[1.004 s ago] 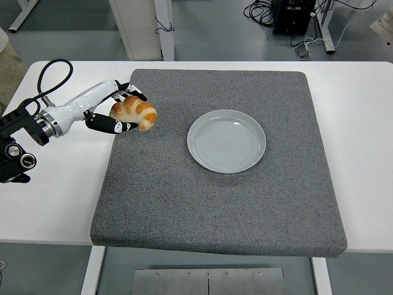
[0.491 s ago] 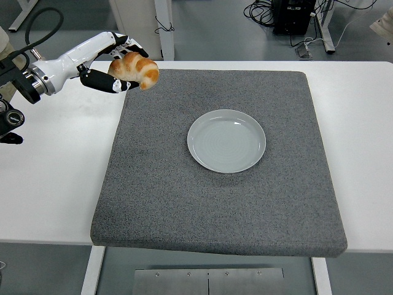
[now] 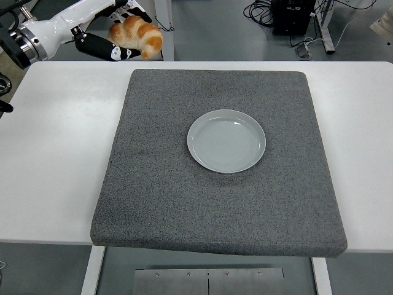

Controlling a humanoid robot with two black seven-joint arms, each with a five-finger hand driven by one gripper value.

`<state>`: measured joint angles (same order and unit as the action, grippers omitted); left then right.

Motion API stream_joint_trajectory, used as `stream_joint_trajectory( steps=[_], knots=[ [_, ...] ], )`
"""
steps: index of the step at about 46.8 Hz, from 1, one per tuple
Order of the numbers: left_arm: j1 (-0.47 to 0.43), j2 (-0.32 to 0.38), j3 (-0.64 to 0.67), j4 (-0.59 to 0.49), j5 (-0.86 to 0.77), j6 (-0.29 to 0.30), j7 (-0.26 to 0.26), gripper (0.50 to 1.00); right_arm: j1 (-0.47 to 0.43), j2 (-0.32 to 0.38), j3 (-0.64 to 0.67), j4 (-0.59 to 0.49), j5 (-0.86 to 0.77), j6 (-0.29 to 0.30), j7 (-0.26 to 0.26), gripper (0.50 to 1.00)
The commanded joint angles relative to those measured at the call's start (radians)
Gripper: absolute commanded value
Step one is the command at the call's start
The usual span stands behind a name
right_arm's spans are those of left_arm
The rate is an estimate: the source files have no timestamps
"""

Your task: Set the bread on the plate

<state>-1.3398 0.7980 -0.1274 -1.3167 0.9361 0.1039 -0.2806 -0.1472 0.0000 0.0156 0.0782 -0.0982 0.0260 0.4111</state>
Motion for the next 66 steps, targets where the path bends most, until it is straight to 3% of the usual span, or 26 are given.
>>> stream_joint_trajectory(
  steps=[1, 7, 28, 43, 66],
  knots=[
    [-0.022, -0.005, 0.002, 0.002, 0.0, -0.003, 0.0, 0.5, 0.0, 0.0, 0.0, 0.0, 0.0, 0.0, 0.0, 1.0],
    [-0.042, -0.029, 0.005, 0.019, 0.003, -0.003, 0.001, 0.5, 0.0, 0.0, 0.0, 0.0, 0.0, 0.0, 0.0, 1.0],
    [-0.117, -0.24, 0.064, 0.145, 0.013, -0.007, 0.003, 0.5, 0.0, 0.0, 0.0, 0.0, 0.0, 0.0, 0.0, 1.0],
    [-0.121, -0.405, 0.068, 0.243, 0.015, -0.009, 0.003, 0.5, 0.0, 0.0, 0.0, 0.0, 0.0, 0.0, 0.0, 1.0],
    [-0.108, -0.625, 0.178, 0.369, 0.013, -0.004, -0.005, 0.5, 0.0, 0.0, 0.0, 0.0, 0.0, 0.0, 0.0, 1.0]
  ],
)
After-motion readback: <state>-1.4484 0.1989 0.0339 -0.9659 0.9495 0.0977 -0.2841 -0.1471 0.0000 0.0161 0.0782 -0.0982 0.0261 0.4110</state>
